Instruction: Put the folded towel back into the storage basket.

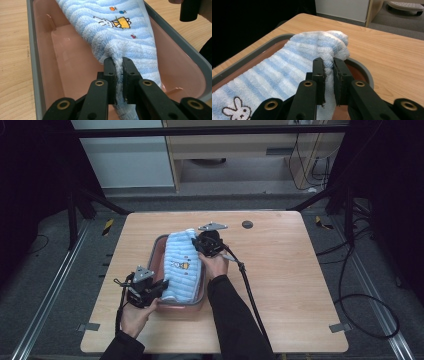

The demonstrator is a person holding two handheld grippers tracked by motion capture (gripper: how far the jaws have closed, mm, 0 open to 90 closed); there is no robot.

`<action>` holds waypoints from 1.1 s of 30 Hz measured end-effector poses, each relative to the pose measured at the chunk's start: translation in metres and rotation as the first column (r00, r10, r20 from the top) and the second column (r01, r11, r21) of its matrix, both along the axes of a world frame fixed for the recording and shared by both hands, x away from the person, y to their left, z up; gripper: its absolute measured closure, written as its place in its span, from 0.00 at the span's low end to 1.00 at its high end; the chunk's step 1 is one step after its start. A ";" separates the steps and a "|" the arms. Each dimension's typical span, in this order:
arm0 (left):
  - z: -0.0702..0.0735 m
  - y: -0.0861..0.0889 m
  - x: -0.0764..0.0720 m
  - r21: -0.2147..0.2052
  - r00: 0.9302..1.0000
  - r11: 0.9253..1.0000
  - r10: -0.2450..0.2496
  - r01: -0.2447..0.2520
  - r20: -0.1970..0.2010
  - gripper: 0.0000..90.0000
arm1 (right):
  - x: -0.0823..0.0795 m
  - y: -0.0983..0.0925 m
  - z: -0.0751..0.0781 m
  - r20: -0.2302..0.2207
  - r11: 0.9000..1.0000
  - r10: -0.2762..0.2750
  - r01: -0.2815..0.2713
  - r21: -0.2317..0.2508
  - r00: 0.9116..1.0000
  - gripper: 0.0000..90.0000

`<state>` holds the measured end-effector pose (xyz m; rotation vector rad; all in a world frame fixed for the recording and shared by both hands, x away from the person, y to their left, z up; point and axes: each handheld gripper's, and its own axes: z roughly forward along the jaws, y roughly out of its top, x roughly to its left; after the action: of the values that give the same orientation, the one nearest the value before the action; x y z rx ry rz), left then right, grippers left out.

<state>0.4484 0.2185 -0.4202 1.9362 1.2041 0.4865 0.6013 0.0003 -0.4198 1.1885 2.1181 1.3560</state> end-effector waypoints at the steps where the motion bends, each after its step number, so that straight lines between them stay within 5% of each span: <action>1: -0.001 0.000 0.000 -0.002 1.000 1.000 0.002 -0.002 -0.001 0.93 | 0.000 0.001 -0.003 -0.005 1.000 -0.001 0.001 -0.004 1.000 0.90; 11: -0.010 0.000 0.003 0.021 0.999 0.999 0.036 -0.036 -0.035 0.89 | 0.001 0.003 -0.013 -0.021 0.999 0.001 -0.002 -0.037 1.000 0.89; 16: -0.010 0.005 0.005 0.016 0.997 0.998 0.064 -0.064 -0.036 0.75 | 0.001 0.006 -0.018 -0.006 0.994 0.012 -0.013 -0.109 1.000 0.68; 19: -0.008 0.006 0.005 0.012 0.997 0.998 0.069 -0.069 -0.032 0.70 | 0.001 0.005 -0.017 0.015 0.993 0.010 -0.008 -0.117 1.000 0.65; 33: 0.011 0.018 -0.002 -0.033 0.994 0.999 0.046 -0.043 0.094 0.46 | -0.015 -0.041 0.012 0.079 0.999 -0.037 0.036 0.013 0.996 0.43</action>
<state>0.4466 0.2367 -0.4097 1.8425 1.1893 0.5738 0.5863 -0.0405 -0.4082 1.1529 2.0272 1.3784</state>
